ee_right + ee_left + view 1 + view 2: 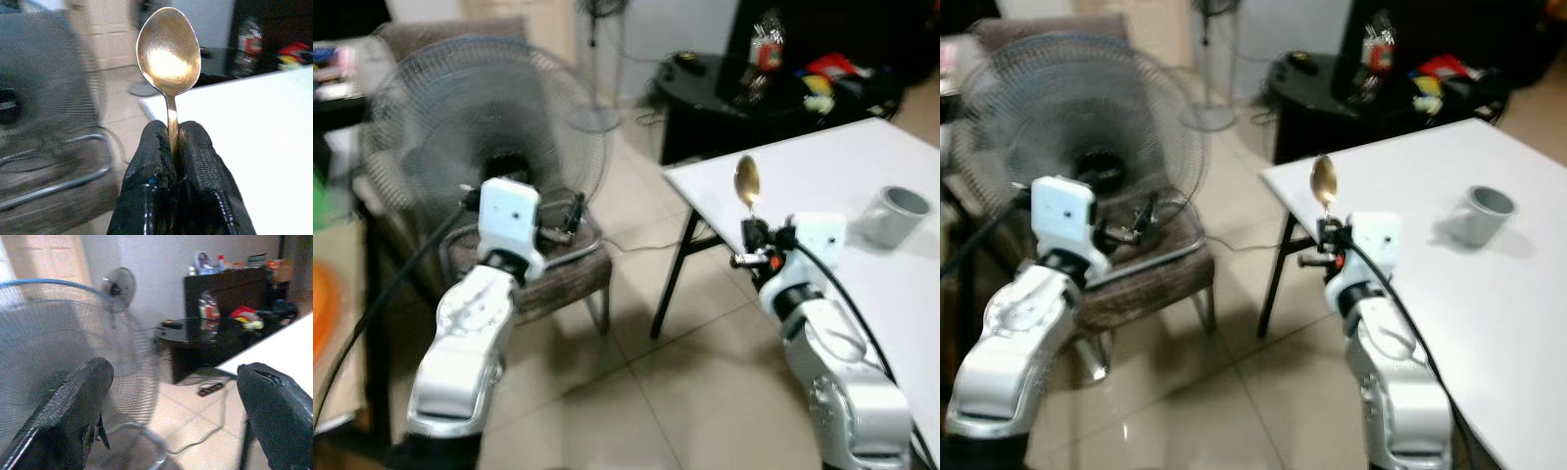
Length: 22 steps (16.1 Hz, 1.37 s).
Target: Setting the table
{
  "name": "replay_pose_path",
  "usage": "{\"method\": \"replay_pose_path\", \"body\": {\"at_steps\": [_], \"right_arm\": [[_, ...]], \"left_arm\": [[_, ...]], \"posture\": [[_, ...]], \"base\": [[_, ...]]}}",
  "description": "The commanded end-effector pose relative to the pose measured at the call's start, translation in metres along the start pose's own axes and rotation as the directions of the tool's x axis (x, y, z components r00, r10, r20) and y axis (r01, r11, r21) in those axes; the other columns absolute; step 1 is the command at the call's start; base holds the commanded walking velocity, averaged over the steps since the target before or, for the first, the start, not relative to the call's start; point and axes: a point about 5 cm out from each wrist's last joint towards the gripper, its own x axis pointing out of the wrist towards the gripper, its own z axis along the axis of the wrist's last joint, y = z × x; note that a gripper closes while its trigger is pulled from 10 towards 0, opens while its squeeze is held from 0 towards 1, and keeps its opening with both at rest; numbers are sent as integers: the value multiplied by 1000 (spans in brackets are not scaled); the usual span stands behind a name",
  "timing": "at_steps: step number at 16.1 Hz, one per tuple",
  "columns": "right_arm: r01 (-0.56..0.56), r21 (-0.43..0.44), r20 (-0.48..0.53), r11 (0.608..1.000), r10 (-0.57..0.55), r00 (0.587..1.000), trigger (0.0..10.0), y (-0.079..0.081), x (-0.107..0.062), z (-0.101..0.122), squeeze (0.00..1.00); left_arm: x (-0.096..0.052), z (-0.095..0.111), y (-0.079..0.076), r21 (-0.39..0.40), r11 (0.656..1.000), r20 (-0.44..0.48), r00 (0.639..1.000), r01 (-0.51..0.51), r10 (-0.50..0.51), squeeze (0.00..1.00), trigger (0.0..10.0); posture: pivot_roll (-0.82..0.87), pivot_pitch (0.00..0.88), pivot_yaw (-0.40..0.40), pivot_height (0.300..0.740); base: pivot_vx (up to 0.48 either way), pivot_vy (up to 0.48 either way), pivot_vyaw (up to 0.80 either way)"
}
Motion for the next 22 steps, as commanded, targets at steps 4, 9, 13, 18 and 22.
{"method": "replay_pose_path", "body": {"at_steps": [4,9,13,18,22], "right_arm": [[15,-10,58,1000,-14,998,10000,1,0,12,0],[48,-31,91,998,-45,995,10000,-2,-3,22,0],[56,-35,91,998,-53,994,10000,-1,-6,24,0],[81,-51,59,995,-78,995,10000,3,-13,22,0],[128,-54,4,990,-128,992,10000,-5,-18,13,0]], "left_arm": [[3,2,5,11,1000,7,1000,10,-10,0,10000],[6,2,2,2,1000,11,1000,22,-22,0,10000],[7,0,-1,-13,1000,11,1000,23,-22,0,10000],[9,-1,-5,-31,999,12,999,41,-41,0,10000],[12,-1,-11,-23,997,12,997,75,-75,0,10000]], "posture": [[-17,0,-5,740],[-27,0,-2,740],[-35,0,-8,740],[-57,0,6,740],[-69,0,25,740]], "base": [[349,0,-725],[338,0,-800],[331,0,-800],[329,0,-800],[0,0,-230]]}}
